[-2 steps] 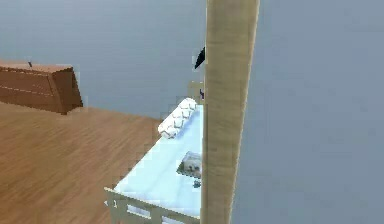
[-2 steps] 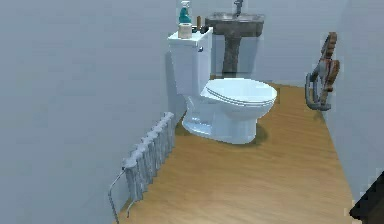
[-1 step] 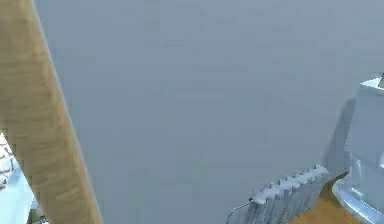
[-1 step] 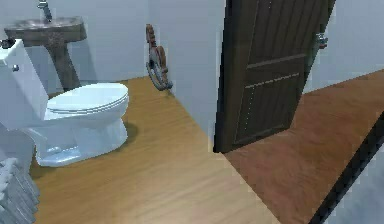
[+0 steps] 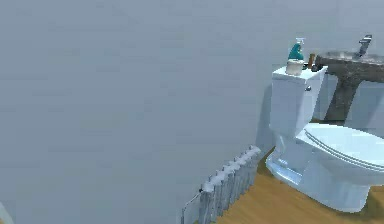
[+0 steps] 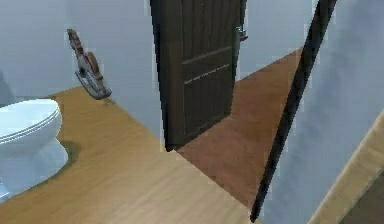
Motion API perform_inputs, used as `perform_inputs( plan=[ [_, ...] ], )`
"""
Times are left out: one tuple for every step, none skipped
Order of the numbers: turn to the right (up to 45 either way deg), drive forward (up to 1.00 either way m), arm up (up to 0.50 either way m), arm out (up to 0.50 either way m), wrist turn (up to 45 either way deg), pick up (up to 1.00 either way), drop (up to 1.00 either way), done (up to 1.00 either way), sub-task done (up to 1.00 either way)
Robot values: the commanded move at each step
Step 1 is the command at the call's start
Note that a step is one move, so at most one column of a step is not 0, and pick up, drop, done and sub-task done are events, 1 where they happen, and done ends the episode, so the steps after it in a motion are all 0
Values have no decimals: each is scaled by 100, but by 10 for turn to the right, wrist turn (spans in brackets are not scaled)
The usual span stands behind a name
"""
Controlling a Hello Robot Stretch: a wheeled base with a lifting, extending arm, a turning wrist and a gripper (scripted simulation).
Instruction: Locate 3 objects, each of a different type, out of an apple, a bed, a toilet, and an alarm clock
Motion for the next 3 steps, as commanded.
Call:
perform_inputs(
  plan=[
    [0,20,0,0,0,0,0,0,0],
    [420,0,0,0,0,0,0,0,0],
    [0,75,0,0,0,0,0,0,0]
  ],
)
